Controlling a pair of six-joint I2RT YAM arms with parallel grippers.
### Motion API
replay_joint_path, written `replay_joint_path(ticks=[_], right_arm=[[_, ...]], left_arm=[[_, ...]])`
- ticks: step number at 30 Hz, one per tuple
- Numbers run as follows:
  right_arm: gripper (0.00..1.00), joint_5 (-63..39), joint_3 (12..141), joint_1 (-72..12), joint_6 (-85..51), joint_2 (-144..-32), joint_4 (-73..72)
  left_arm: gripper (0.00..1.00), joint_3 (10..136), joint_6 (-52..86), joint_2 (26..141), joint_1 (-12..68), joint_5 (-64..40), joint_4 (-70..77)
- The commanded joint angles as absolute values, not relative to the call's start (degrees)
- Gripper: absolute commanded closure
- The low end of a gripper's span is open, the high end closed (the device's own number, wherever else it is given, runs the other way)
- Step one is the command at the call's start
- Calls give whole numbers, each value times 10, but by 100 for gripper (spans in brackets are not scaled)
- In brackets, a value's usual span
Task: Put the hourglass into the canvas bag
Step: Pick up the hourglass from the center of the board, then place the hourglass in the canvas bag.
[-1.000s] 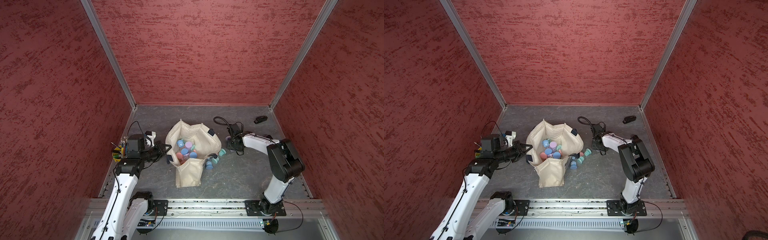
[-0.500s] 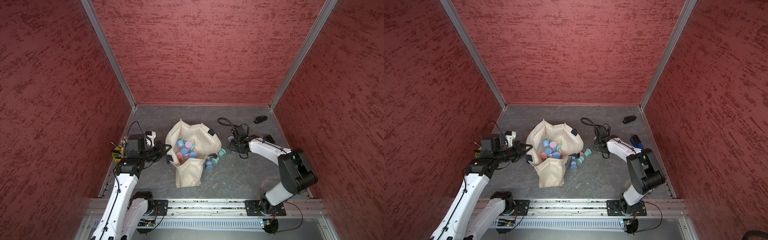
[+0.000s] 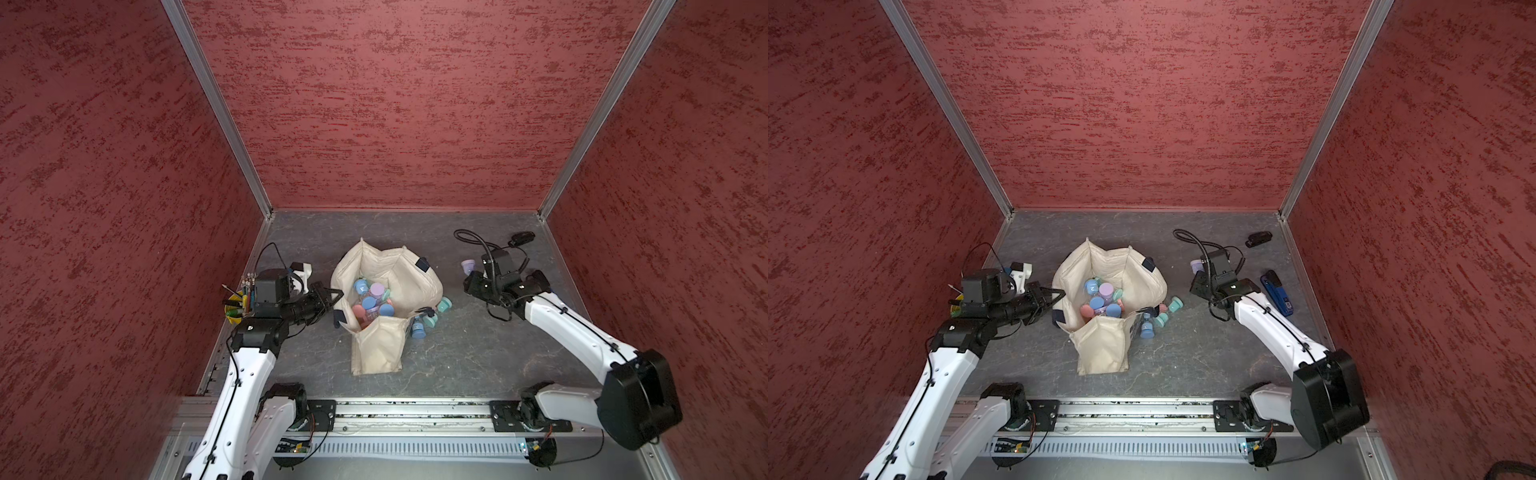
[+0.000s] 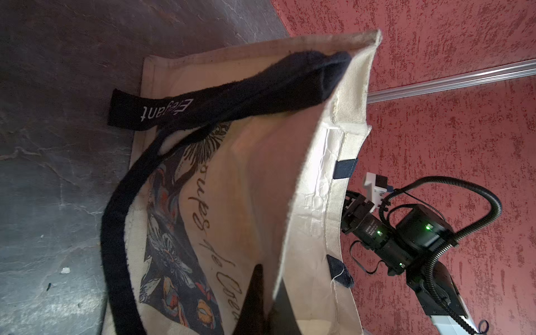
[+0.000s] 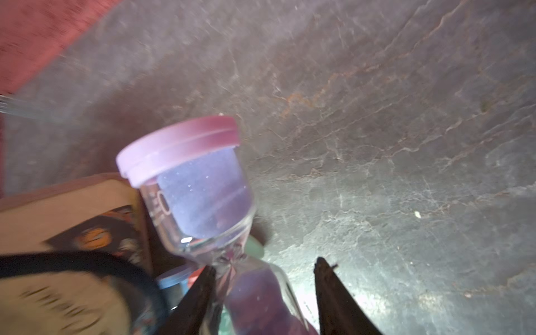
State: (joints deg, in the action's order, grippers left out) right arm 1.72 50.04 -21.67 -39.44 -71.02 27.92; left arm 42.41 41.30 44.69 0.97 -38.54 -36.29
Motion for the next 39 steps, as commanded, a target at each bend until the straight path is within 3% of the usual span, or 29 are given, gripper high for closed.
replay_joint_path(ticks=[1, 14, 21, 29, 39], right_arm=[[97, 0, 524, -223, -418, -665, 286], [98, 5, 629, -303, -428, -624, 298], [98, 14, 692, -394, -432, -649, 257], [100, 29, 758, -485, -433, -736, 228], [100, 73, 874, -556, -425, -874, 311]], left_arm=[[100, 427, 415, 446, 12, -389, -346], [100, 433, 422, 445, 21, -388, -346], [100, 438, 423, 445, 34, -377, -348], [100, 448, 414, 442, 36, -369, -362], [100, 464, 403, 442, 35, -351, -382]])
